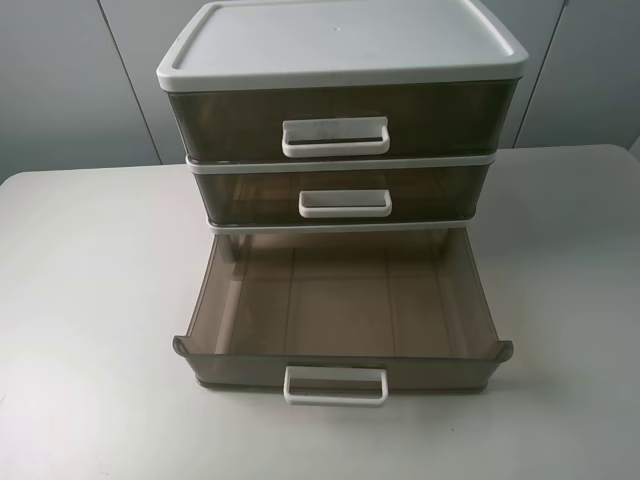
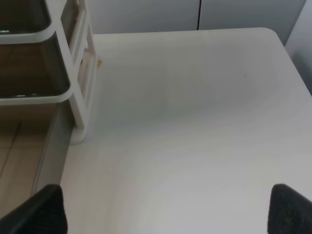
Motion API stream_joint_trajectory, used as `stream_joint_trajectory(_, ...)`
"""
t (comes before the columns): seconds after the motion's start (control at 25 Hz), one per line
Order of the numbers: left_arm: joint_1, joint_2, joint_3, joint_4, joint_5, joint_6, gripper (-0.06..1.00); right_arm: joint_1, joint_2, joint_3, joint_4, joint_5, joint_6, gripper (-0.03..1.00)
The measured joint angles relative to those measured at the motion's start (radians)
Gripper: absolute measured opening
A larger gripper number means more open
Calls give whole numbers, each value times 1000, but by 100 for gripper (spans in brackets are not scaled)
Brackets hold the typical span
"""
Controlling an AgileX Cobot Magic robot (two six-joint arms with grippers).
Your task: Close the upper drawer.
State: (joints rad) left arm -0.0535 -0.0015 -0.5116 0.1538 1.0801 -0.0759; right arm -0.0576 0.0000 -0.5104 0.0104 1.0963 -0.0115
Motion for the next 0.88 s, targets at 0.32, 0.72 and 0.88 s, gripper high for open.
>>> stream_joint_trajectory(0.32, 0, 0, 0, 0, 0, 0, 74, -2, 0, 0, 0, 0, 2, 63)
stream_joint_trajectory(0.72, 0, 0, 0, 0, 0, 0, 74, -2, -1, 0, 0, 0, 2, 63)
stream_joint_trajectory(0.88, 0, 0, 0, 0, 0, 0, 74, -2, -1, 0, 0, 0, 2, 63)
